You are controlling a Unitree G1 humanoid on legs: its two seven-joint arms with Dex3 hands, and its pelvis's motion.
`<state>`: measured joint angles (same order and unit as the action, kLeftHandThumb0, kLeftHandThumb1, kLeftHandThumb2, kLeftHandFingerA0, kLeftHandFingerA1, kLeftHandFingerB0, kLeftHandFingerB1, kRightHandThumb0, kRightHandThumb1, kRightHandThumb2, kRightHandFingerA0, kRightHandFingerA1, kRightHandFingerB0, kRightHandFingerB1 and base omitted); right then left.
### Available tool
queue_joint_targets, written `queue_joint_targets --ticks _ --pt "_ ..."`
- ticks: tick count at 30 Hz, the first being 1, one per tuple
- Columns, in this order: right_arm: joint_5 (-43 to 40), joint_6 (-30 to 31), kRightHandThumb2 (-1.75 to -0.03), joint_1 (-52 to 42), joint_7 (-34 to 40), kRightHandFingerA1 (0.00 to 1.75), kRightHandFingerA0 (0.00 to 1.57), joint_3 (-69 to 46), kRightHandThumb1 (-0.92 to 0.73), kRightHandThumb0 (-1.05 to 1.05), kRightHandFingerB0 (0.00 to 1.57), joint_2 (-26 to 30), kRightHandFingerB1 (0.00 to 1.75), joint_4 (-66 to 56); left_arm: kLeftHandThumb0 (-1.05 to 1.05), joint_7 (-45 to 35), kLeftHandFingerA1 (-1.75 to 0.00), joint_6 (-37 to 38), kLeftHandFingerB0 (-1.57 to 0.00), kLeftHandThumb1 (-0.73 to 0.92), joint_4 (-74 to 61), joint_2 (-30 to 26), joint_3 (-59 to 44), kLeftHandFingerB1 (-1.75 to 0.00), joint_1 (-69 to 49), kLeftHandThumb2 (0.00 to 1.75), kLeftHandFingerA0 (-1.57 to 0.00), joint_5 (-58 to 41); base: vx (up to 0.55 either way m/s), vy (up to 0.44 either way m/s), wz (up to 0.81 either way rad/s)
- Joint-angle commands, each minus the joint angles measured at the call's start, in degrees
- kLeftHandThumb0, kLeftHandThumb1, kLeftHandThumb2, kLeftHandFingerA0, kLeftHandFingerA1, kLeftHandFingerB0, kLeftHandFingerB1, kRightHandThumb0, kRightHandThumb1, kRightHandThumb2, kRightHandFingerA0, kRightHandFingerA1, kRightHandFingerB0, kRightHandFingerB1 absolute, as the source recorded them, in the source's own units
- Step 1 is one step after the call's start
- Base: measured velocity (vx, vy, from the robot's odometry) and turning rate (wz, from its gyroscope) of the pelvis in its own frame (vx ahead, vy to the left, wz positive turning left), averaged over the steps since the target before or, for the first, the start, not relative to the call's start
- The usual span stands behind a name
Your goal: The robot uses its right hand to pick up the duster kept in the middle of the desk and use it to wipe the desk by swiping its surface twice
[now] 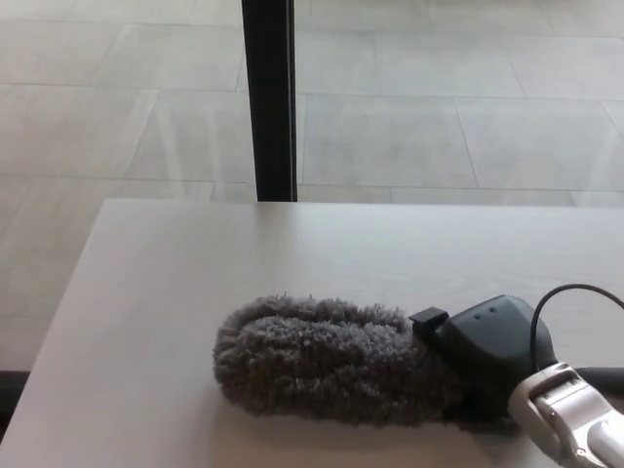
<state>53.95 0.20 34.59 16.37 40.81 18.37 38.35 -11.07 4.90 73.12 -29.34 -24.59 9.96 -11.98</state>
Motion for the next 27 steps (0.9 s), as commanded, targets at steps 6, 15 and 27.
queue_joint_targets --ticks 6,15,27 --pt "-2.3 9.7 -0.66 4.6 -6.9 1.67 0.9 -4.2 -0.66 -0.34 0.73 -2.7 0.75 14.7 -0.49 0.7 -0.68 0.2 -0.63 0.71 0.3 0.0 -0.6 -0.53 -0.6 0.61 -0.65 -0.3 0.0 0.0 0.0" --pt "-5.3 14.9 -0.65 6.3 -5.7 1.58 0.83 -10.3 -0.67 -0.36 0.7 -0.5 1.07 26.0 -0.5 0.5 -0.7 0.9 -0.64 0.73 0.5 -0.2 -0.1 -0.52 -1.5 0.62 -0.67 0.3 0.0 0.0 0.0" --pt "-15.9 19.2 -0.6 4.6 -7.7 1.28 0.8 -25.9 -0.63 -0.35 0.61 7.3 0.55 32.0 -0.46 0.2 -0.68 0.4 -0.63 0.72 0.7 0.0 -1.8 -0.52 -2.4 0.62 -0.65 -0.9 0.0 0.0 0.0"
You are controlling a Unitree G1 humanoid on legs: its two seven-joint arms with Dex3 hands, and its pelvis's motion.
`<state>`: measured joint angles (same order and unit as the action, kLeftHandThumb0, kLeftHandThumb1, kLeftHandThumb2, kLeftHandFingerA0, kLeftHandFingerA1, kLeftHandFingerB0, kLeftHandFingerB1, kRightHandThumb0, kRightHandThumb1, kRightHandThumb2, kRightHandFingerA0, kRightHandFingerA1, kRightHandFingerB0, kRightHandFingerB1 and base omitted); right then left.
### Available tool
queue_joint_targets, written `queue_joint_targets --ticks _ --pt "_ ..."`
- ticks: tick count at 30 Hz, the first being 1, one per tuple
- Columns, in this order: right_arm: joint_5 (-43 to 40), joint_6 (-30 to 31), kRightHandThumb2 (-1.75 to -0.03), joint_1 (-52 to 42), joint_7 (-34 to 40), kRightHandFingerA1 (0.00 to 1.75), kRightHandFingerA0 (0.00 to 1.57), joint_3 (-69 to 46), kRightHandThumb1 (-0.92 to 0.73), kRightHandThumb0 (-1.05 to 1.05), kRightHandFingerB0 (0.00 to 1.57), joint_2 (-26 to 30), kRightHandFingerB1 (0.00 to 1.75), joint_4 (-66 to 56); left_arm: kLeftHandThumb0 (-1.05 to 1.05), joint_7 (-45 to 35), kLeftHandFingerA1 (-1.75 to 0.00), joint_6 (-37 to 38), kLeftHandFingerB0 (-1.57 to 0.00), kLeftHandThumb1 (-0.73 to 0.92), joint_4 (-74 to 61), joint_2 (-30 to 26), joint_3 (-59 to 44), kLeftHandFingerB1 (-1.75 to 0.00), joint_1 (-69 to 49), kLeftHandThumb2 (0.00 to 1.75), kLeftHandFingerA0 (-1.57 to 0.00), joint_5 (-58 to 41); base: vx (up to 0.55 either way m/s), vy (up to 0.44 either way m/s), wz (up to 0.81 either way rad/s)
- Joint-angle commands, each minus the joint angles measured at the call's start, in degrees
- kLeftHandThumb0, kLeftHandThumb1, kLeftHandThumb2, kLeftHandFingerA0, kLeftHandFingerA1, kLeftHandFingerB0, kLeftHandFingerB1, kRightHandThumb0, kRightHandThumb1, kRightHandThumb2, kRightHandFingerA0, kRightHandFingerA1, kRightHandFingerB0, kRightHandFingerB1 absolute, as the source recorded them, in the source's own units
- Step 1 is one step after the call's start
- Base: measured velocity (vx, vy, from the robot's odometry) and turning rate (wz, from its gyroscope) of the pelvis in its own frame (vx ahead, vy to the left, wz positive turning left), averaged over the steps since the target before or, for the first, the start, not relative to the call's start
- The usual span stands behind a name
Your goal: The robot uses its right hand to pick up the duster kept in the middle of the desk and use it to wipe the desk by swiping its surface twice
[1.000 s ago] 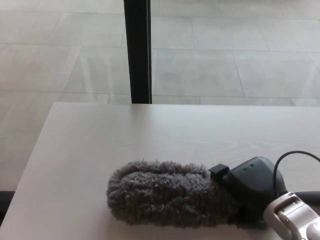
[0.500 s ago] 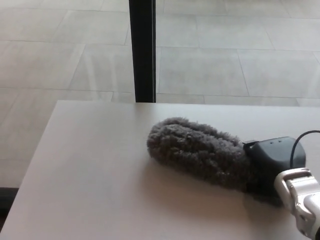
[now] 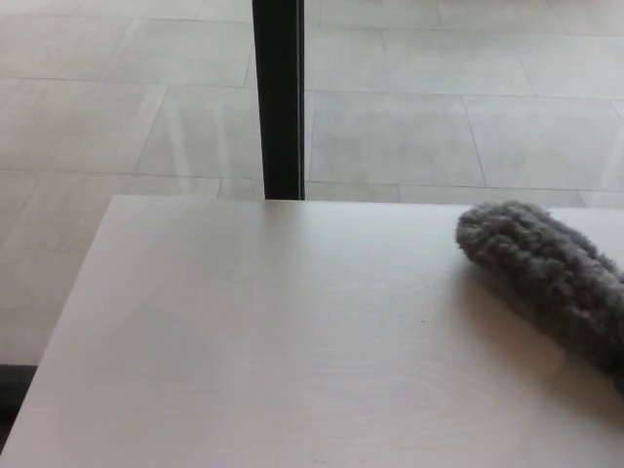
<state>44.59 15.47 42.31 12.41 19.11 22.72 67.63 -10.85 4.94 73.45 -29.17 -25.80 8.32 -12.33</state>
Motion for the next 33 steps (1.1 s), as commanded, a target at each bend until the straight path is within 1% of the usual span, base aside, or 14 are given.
queue_joint_targets --ticks 1,5,6,16,19,23,25,26,27,29,30,31,32,33 --pt "-8.0 5.1 -0.58 -3.7 -4.0 1.46 0.79 -6.3 -0.63 -0.38 0.6 4.1 0.62 3.3 -0.5 0.2 -0.66 0.6 -0.64 0.72 0.4 -0.3 0.2 -0.51 -0.9 0.62 -0.67 0.3 0.0 0.0 0.0" --pt "-9.9 5.1 -0.63 -4.3 -4.3 1.49 0.78 -9.4 -0.59 -0.37 0.61 5.0 0.66 2.9 -0.5 -1.2 -0.7 1.3 -0.6 0.73 0.2 -0.7 0.3 -0.53 -1.2 0.61 -0.64 0.2 0.0 0.0 0.0" --pt "-10.0 5.2 -0.58 -4.3 -4.5 1.13 0.66 -9.7 -0.62 -0.38 0.62 5.0 0.59 3.0 -0.49 -1.1 -0.7 1.0 -0.61 0.74 0.3 -0.7 0.3 -0.52 -1.1 0.62 -0.64 0.3 0.0 0.0 0.0" --pt "-10.3 5.7 -0.59 -3.9 -4.0 1.04 0.67 -8.2 -0.64 -0.41 0.55 2.6 0.53 1.0 -0.47 -0.5 -0.71 1.2 -0.61 0.75 0.3 -0.3 -0.1 -0.55 -0.9 0.62 -0.64 -0.2 0.0 0.0 0.0" --pt "-11.8 3.1 -0.59 -3.7 -3.8 1.2 0.75 -8.5 -0.61 -0.39 0.62 1.3 0.52 -0.2 -0.51 -0.8 -0.7 1.5 -0.6 0.76 0.1 -0.6 0.5 -0.52 -0.8 0.62 -0.65 0.5 0.0 0.0 0.0" --pt "-12.8 1.3 -0.58 -2.7 -7.5 0.86 0.65 -8.0 -0.63 -0.36 0.77 0.4 0.56 -2.5 -0.5 0.8 -0.66 0.7 -0.65 0.7 0.3 -0.5 -0.3 -0.52 -0.3 0.61 -0.68 -0.4 0.0 0.0 0.0" --pt "-13.7 -1.2 -0.6 -3.1 -9.4 0.82 0.6 -8.1 -0.7 -0.36 0.58 0.7 0.5 -4.1 -0.5 0.1 -0.66 0.8 -0.64 0.73 0.0 -0.8 0.5 -0.52 -0.5 0.62 -0.66 0.4 0.0 0.0 0.0" --pt "-14.6 -2.1 -0.92 -3.2 -11.1 0.74 0.53 -8.4 -0.57 -0.48 0.32 0.8 0.54 -5.2 -0.5 0.3 -0.67 0.9 -0.64 0.73 0.0 -0.8 0.5 -0.53 -0.5 0.62 -0.66 0.4 0.0 0.0 0.0" --pt "-15.2 -2.5 -0.62 -3.1 -12.7 0.64 0.45 -8.5 -0.74 -0.56 0.23 0.9 0.32 -6.2 -0.5 0.4 -0.66 0.9 -0.64 0.73 0.1 -0.8 0.3 -0.53 -0.4 0.62 -0.66 0.2 0.0 0.0 0.0" --pt "-15.7 -2.6 -0.62 -3.0 -15.0 0.56 0.39 -8.5 -0.74 -0.64 0.12 1.1 0.26 -7.6 -0.49 0.7 -0.65 0.6 -0.64 0.72 0.2 -0.8 0.2 -0.52 -0.2 0.62 -0.66 0.1 0.0 0.0 0.0" --pt "-14.5 -2.8 -0.97 -2.8 -17.6 0.59 0.12 -6.9 -0.61 -0.81 0.0 2.0 0.13 -8.9 -0.48 0.2 -0.68 0.6 -0.63 0.74 0.1 -0.8 0.0 -0.54 -0.2 0.62 -0.64 -0.1 0.0 0.0 0.0" --pt "-13.7 -2.6 -0.89 -2.4 -19.7 0.64 0.06 -5.7 -0.61 -0.89 0.0 2.7 0.0 -9.7 -0.49 -0.1 -0.69 0.8 -0.62 0.74 -0.1 -0.8 -0.1 -0.54 -0.3 0.62 -0.65 -0.3 0.0 0.0 0.0" --pt "-13.0 -2.0 -1.04 -2.1 -21.2 0.17 0.0 -4.8 -0.68 -1.05 0.0 3.3 0.0 -10.5 -0.49 -0.5 -0.71 1.0 -0.61 0.75 -0.3 -0.9 0.1 -0.55 -0.4 0.62 -0.64 -0.2 0.0 0.0 0.0" --pt "-12.3 -2.0 -0.64 -2.0 -22.4 0.0 0.0 -3.9 -0.79 -0.99 0.0 4.3 0.0 -11.6 -0.51 0.0 -0.68 0.9 -0.63 0.72 -0.3 -0.9 0.2 -0.54 -0.4 0.62 -0.66 0.0 0.0 0.0 0.0"
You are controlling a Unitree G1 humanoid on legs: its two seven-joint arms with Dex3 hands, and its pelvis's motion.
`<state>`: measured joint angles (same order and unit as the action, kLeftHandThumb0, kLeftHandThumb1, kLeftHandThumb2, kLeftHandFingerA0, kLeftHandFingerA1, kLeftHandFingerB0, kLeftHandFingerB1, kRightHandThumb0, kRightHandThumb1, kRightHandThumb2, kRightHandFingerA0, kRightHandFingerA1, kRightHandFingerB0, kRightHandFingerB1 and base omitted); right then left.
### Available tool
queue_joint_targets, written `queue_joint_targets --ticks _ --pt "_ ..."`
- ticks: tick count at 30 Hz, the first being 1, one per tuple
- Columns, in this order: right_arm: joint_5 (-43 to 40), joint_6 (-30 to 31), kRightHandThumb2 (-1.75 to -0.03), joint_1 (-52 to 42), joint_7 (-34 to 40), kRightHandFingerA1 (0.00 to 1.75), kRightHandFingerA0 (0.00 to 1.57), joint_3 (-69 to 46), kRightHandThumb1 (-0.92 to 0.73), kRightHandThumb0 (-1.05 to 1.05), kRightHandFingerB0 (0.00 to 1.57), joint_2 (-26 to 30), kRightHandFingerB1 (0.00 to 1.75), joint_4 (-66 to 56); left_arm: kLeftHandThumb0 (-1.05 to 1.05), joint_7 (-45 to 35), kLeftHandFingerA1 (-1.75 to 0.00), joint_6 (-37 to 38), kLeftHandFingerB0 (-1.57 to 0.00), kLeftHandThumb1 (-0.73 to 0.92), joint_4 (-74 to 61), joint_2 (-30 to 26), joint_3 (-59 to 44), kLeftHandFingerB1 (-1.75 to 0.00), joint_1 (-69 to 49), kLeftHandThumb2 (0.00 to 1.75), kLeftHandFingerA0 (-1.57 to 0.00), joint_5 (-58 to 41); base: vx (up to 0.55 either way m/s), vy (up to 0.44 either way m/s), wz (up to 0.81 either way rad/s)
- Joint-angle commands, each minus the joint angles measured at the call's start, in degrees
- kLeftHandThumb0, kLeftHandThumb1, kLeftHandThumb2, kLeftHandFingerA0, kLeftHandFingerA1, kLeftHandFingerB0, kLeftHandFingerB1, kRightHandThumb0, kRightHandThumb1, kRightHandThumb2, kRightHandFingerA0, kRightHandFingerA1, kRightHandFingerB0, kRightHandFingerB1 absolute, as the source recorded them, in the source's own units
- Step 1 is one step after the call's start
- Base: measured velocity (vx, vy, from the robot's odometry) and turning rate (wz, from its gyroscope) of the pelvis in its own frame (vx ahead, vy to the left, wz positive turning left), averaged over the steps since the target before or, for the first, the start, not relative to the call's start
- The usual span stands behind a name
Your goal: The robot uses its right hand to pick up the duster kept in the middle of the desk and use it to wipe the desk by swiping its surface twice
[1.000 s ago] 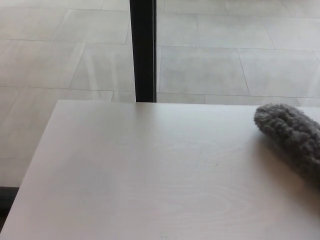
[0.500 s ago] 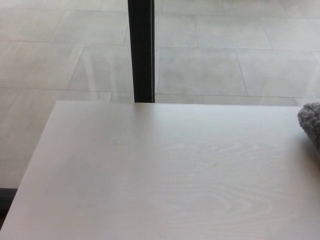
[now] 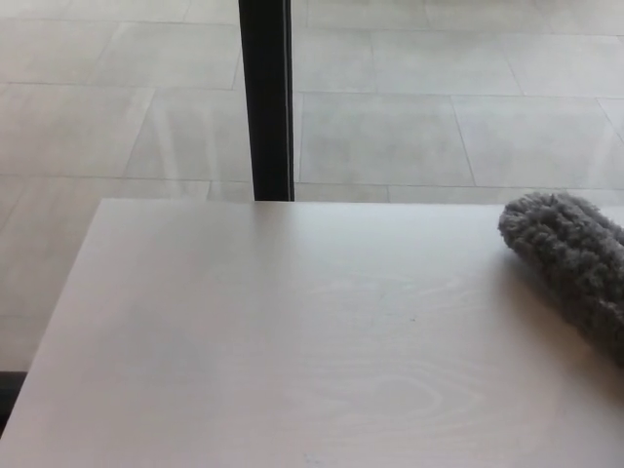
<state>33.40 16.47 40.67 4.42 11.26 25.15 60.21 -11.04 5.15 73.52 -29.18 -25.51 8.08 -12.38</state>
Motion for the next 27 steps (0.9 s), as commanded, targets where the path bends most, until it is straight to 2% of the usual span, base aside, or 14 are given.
queue_joint_targets --ticks 1,6,7,8,9,10,14,16,21,22,23,24,25,27 --pt "-0.9 -3.0 -0.64 -0.4 -14.9 0.0 0.0 4.4 -0.79 -0.99 0.0 2.3 0.0 -4.7 -0.51 0.4 -0.68 0.6 -0.63 0.72 -0.4 -1.0 0.0 -0.54 -0.2 0.62 -0.66 0.1 0.0 0.0 0.0" --pt "-0.6 -2.8 -0.67 -0.4 -15.2 0.0 0.0 5.4 -0.81 -1.05 0.0 4.4 0.0 -6.3 -0.49 0.3 -0.68 -0.1 -0.65 0.71 -0.2 -1.0 -0.8 -0.54 0.2 0.61 -0.65 -0.7 0.0 0.0 0.0" --pt "-0.6 -2.0 -1.08 -0.3 -15.6 0.26 0.0 5.5 -0.64 -1.04 0.0 4.8 0.0 -6.6 -0.49 0.2 -0.68 0.4 -0.64 0.73 -0.4 -1.0 -0.3 -0.55 0.0 0.61 -0.64 -0.2 0.0 0.0 0.0" --pt "-0.9 -1.6 -0.68 -0.5 -15.7 0.0 0.0 5.2 -0.81 -1.05 0.0 5.1 0.0 -7.1 -0.49 -0.1 -0.68 0.5 -0.64 0.72 -0.4 -0.9 -0.7 -0.56 -0.1 0.61 -0.62 -0.6 0.0 0.0 0.0" --pt "-1.3 -1.1 -1.07 -0.7 -15.6 0.31 0.0 4.8 -0.63 -1.04 0.0 5.6 0.0 -7.4 -0.49 -0.2 -0.66 0.7 -0.64 0.73 -0.4 -0.7 -0.7 -0.54 -0.2 0.61 -0.63 -0.6 0.0 0.0 0.0" --pt "-1.6 -0.6 -1.07 -0.9 -15.6 0.3 0.0 4.3 -0.63 -1.04 0.0 6.5 0.0 -7.6 -0.49 0.8 -0.66 0.5 -0.66 0.72 -0.2 -0.6 -0.6 -0.53 -0.1 0.62 -0.68 -0.4 0.0 0.0 0.0" --pt "-2.3 -0.8 -1.08 -2.4 -15.8 0.31 0.0 3.4 -0.64 -1.04 0.0 8.5 0.0 -9.8 -0.51 0.3 -0.67 0.5 -0.63 0.73 -0.1 -0.9 -0.1 -0.53 -0.3 0.62 -0.65 0.2 0.0 0.0 0.0" --pt "-3.4 -0.8 -1.09 -4.6 -15.8 0.31 0.0 1.5 -0.65 -1.05 0.0 11.2 0.0 -13.0 -0.51 0.6 -0.67 0.6 -0.65 0.74 -0.1 -1.0 0.1 -0.53 -0.3 0.62 -0.66 0.4 0.0 0.0 0.0" --pt "-7.4 0.9 -1.05 -13.7 -16.9 0.33 0.0 -7.3 -0.66 -1.05 0.0 16.9 0.0 -27.1 -0.49 0.6 -0.66 0.5 -0.65 0.73 -0.3 -1.0 -0.6 -0.53 -0.8 0.62 -0.65 -0.4 0.0 0.0 0.0" --pt "-8.2 1.1 -0.83 -15.6 -17.2 0.0 0.0 -9.3 -0.7 -1.05 0.0 17.9 0.0 -29.7 -0.49 0.6 -0.65 0.5 -0.64 0.75 -0.5 -1.0 -0.5 -0.53 -0.9 0.62 -0.64 -0.2 0.0 0.0 0.0" --pt "-9.3 1.4 -0.83 -18.3 -17.7 0.0 0.0 -12.4 -0.7 -1.05 0.0 19.3 0.0 -33.4 -0.49 0.6 -0.65 0.5 -0.64 0.75 -0.7 -1.0 -0.3 -0.53 -1.1 0.62 -0.64 -0.1 0.0 0.0 0.0" --pt "-10.3 1.5 -1.05 -20.2 -18.1 0.31 0.0 -14.8 -0.66 -1.05 0.0 20.1 0.0 -35.4 -0.51 0.6 -0.68 0.6 -0.64 0.75 -0.7 -0.9 -0.3 -0.53 -1.2 0.62 -0.64 0.0 0.0 0.0 0.0" --pt "-12.3 1.7 -1.03 -24.1 -18.5 0.31 0.0 -20.0 -0.65 -1.05 0.0 21.4 0.0 -39.5 -0.49 0.1 -0.71 0.8 -0.63 0.75 -0.7 -0.9 -0.5 -0.56 -1.2 0.62 -0.63 -0.3 0.0 0.0 0.0" --pt "-12.7 1.9 -1.03 -26.0 -18.5 0.31 0.0 -22.5 -0.65 -1.05 0.0 21.5 0.0 -41.7 -0.49 -0.4 -0.71 1.0 -0.63 0.75 -0.8 -0.7 -1.0 -0.56 -1.2 0.62 -0.63 -0.9 0.0 0.0 0.0"
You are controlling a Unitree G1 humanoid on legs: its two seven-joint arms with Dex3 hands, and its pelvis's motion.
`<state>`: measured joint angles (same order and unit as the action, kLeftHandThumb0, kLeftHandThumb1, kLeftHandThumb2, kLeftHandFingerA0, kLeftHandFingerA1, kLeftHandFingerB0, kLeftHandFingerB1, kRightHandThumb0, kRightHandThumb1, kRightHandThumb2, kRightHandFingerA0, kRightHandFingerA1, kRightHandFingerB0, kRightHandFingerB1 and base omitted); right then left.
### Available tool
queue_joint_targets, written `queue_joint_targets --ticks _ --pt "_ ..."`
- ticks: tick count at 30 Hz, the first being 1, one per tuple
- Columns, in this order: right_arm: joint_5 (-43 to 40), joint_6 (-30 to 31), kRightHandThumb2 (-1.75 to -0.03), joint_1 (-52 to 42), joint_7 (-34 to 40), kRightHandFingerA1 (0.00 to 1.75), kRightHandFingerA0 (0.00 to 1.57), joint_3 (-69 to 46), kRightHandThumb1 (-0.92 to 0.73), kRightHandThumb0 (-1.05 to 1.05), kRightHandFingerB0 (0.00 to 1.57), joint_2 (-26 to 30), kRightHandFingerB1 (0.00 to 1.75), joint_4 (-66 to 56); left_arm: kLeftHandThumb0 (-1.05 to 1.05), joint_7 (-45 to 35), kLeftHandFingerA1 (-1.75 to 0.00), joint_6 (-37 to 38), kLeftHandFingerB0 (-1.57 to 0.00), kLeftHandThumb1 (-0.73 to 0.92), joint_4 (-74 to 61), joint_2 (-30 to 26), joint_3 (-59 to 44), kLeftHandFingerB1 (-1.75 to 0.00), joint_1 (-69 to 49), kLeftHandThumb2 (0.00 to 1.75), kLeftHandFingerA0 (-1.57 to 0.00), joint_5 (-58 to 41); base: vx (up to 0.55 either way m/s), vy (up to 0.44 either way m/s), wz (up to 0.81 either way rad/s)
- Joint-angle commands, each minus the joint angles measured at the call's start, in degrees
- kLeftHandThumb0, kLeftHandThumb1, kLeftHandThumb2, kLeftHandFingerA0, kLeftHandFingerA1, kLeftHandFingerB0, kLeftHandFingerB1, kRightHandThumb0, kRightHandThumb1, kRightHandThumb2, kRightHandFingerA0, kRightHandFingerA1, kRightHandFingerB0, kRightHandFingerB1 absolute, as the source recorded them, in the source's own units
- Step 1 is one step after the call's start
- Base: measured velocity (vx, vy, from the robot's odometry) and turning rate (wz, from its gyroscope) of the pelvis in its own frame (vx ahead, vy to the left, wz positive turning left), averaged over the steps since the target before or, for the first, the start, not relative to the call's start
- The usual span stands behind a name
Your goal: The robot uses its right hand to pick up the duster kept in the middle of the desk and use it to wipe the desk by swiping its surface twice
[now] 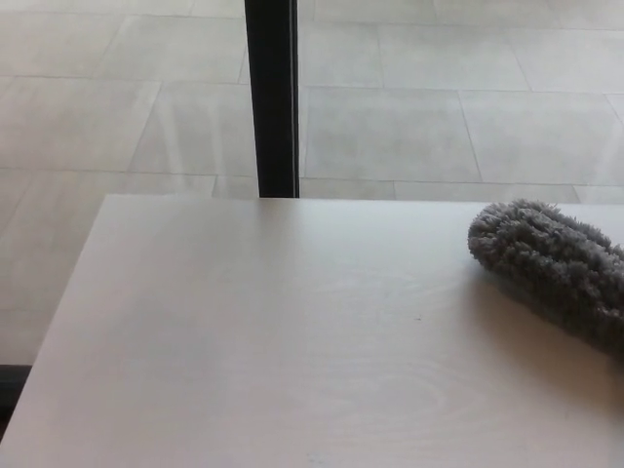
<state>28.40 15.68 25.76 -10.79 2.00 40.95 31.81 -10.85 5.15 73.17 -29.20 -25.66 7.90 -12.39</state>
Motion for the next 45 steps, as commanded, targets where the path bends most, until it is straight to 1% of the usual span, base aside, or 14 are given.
queue_joint_targets --ticks 1,20,21,23,26,28,30,32,37,38,39,43,44,45 --pt "-12.0 1.5 -1.02 -16.5 -2.7 0.44 0.0 -22.9 -0.6 -1.05 0.0 4.4 0.19 -17.3 -0.52 -0.1 -0.66 0.7 -0.63 0.75 0.1 -0.7 -0.3 -0.51 -0.8 0.62 -0.66 -0.2 0.0 0.0 0.0" --pt "-46.2 -3.9 -0.75 -21.4 17.0 0.68 0.0 -77.6 -0.68 -0.6 0.0 -17.6 0.21 0.3 -0.52 -0.3 -0.68 0.4 -0.6 0.73 0.2 -0.7 -1.2 -0.51 -1.2 0.61 -0.64 -1.1 0.0 0.0 0.0" --pt "-49.6 -7.1 -0.66 -20.3 18.1 1.75 0.73 -80.6 -0.72 -0.51 0.0 -18.7 0.24 1.8 -0.51 0.0 -0.68 0.1 -0.6 0.74 0.4 -0.6 -1.9 -0.51 -1.0 0.61 -0.65 -1.7 0.0 0.0 0.0" --pt "-50.6 -8.8 -0.64 -19.8 18.6 1.71 1.05 -82.4 -0.73 -0.55 0.0 -19.6 0.42 2.2 -0.5 0.2 -0.68 -0.4 -0.59 0.74 0.5 -0.5 -2.3 -0.51 -1.0 0.62 -0.63 -2.1 0.0 0.0 0.0" --pt "-50.4 -8.5 -0.62 -20.9 18.5 1.7 0.56 -82.9 -0.78 -0.54 0.0 -23.6 0.25 -0.7 -0.51 0.2 -0.66 -0.4 -0.57 0.75 0.2 -0.6 -2.2 -0.52 -1.3 0.63 -0.61 -2.0 0.0 0.0 0.0" --pt "-49.6 -2.6 -0.63 -22.1 19.7 1.75 1.18 -82.1 -0.76 -0.58 0.0 -30.6 0.37 -12.6 -0.5 0.7 -0.67 -0.5 -0.54 0.77 0.2 -0.7 -2.2 -0.52 -1.2 0.63 -0.6 -2.0 0.0 0.0 0.0" --pt "-49.0 -1.9 -0.76 -21.7 20.1 1.75 1.17 -82.5 -0.67 -0.58 0.0 -31.5 0.45 -13.0 -0.49 1.1 -0.68 -0.6 -0.56 0.76 0.4 -0.4 -2.8 -0.53 -1.0 0.63 -0.61 -2.5 0.0 0.0 0.0" --pt "-49.6 -7.7 -0.61 -20.4 15.7 1.17 0.0 -83.4 -0.78 -0.66 0.0 -23.9 0.02 6.6 -0.49 0.6 -0.65 -1.0 -0.52 0.78 0.4 -0.5 -3.3 -0.52 -1.3 0.63 -0.56 -3.1 0.0 0.0 0.0" --pt "-45.7 -7.7 -0.99 -20.8 13.8 0.88 0.08 -80.8 -0.62 -0.9 0.0 -23.3 0.42 11.9 -0.49 1.1 -0.66 -1.0 -0.55 0.78 0.6 -0.4 -3.9 -0.53 -2.0 0.63 -0.56 -3.3 0.0 0.0 0.0" --pt "-44.0 -6.4 -0.64 -21.4 13.5 0.97 0.0 -79.4 -0.85 -0.84 0.0 -23.8 0.0 10.7 -0.48 1.9 -0.66 -1.8 -0.58 0.76 0.8 -0.4 -4.4 -0.54 -1.7 0.63 -0.58 -3.6 0.0 0.0 0.0" --pt "-43.6 -6.3 -1.01 -21.7 13.2 0.68 0.0 -79.1 -0.65 -0.95 0.0 -24.6 0.41 9.7 -0.49 1.2 -0.67 -1.8 -0.54 0.76 0.9 -0.4 -4.8 -0.54 -1.8 0.63 -0.56 -4.0 0.0 0.0 0.0" --pt "-42.5 -6.4 -1.06 -21.6 11.3 0.63 0.0 -78.0 -0.7 -0.99 0.0 -23.6 0.39 12.9 -0.51 1.4 -0.69 -1.6 -0.56 0.75 0.8 -0.4 -4.9 -0.55 -2.1 0.62 -0.57 -3.4 0.0 0.0 0.0" --pt "-42.4 -6.5 -0.66 -21.4 11.6 0.74 0.0 -77.9 -0.86 -0.89 0.0 -23.3 0.0 13.8 -0.51 1.5 -0.69 -1.7 -0.55 0.75 0.6 -0.4 -4.9 -0.54 -2.2 0.63 -0.58 -3.2 0.0 0.0 0.0" --pt "-43.0 -6.7 -1.04 -21.0 11.4 0.65 0.0 -78.2 -0.67 -0.96 0.0 -23.3 0.39 14.5 -0.49 1.4 -0.68 -1.8 -0.53 0.77 0.7 -0.4 -5.1 -0.53 -2.2 0.63 -0.56 -3.2 0.0 0.0 0.0"
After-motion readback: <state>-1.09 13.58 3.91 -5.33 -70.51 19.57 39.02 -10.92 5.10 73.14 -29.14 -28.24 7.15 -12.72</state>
